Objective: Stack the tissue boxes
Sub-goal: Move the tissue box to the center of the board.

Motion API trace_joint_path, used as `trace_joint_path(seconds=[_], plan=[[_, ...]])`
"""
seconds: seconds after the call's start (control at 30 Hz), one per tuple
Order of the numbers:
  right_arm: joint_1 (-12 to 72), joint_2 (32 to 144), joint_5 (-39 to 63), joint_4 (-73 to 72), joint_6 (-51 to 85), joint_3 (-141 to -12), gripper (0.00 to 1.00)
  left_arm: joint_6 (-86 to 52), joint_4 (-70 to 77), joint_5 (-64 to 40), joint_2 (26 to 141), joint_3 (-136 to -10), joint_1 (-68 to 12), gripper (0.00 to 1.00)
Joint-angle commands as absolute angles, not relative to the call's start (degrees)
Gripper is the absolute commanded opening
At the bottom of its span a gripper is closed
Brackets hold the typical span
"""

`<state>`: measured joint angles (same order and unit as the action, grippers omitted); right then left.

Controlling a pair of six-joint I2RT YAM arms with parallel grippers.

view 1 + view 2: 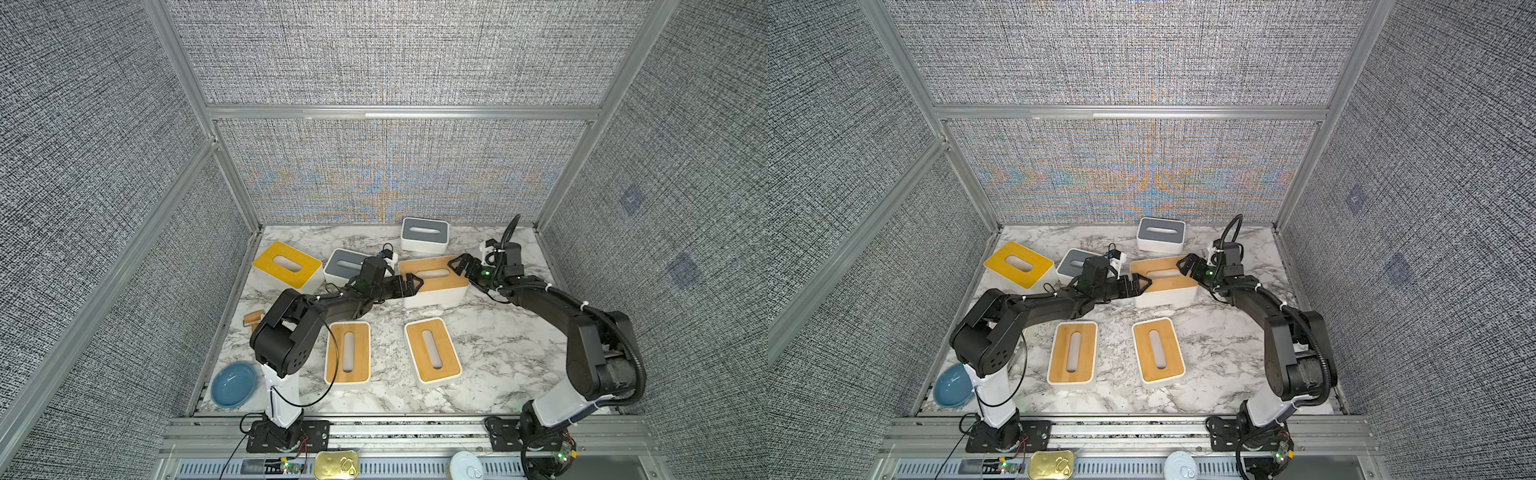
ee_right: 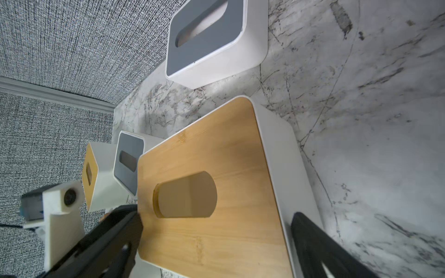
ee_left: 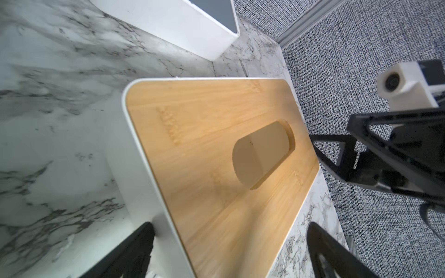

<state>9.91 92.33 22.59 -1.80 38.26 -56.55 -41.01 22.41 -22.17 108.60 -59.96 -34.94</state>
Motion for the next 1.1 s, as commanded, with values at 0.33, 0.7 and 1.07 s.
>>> trace_joint_path(seconds=[0.33, 0.7, 1.07], plan=[[16.28, 89.04, 22.14, -1.98, 38.73, -55.16, 0.99, -39.78, 22.88, -24.35, 106.14, -56.1, -31.84, 0.99], [18.3, 89.6, 21.8, -2.89, 39.96, -54.85, 0.99, -39.14, 22.51, -24.26, 104.26, -54.59, -31.38, 0.99], [18.52, 87.92, 16.71, 0.25, 37.64, -55.52, 0.99, -37.94, 18.69, -19.66, 100.41, -53.5, -31.38, 0.99]])
